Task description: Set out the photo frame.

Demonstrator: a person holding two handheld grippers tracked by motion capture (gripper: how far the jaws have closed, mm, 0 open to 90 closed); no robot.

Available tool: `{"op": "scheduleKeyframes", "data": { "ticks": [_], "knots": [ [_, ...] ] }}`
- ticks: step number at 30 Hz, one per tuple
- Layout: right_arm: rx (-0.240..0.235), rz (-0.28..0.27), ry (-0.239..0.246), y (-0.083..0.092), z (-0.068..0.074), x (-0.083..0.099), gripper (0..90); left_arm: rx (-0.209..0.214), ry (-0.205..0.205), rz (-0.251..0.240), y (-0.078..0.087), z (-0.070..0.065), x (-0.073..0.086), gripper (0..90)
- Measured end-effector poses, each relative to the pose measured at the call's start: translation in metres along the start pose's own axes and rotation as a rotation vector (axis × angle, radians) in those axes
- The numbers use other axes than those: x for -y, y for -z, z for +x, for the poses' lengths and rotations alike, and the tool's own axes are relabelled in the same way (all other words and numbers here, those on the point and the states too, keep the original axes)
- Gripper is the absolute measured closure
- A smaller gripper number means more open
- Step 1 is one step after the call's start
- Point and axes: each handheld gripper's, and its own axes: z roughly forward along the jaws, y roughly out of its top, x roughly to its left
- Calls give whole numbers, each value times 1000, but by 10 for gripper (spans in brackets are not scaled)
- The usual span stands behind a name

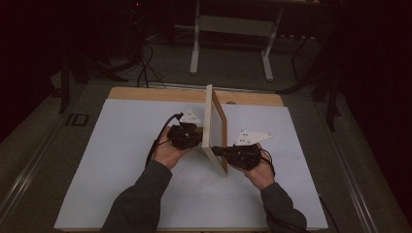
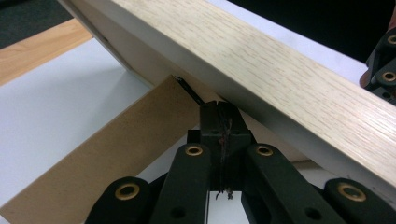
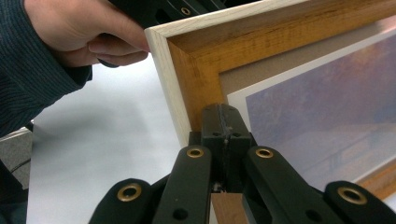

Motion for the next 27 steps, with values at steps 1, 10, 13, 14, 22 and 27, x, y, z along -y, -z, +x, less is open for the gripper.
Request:
{"op": "scheduleKeyframes", "data": {
  "ticks": [1,10,13,14,22,27],
  "knots": [
    [0,1,2,-1,0,0,900,4,3,-2,0,1,1,900],
    [-7,4,0,-8,2,-4,900,35,7,-7,2,9,3,900],
    [-10,1,0,-10,4,-6,900,43,4,-8,3,11,4,900],
    [-12,2,1,-10,4,-6,900,45,5,-10,3,12,4,900],
    [-17,-4,5,-15,7,-11,900,70,8,-18,4,17,7,900],
    [-14,-5,0,-16,8,-11,900,84,13,-23,4,19,7,900]
  ]
}}
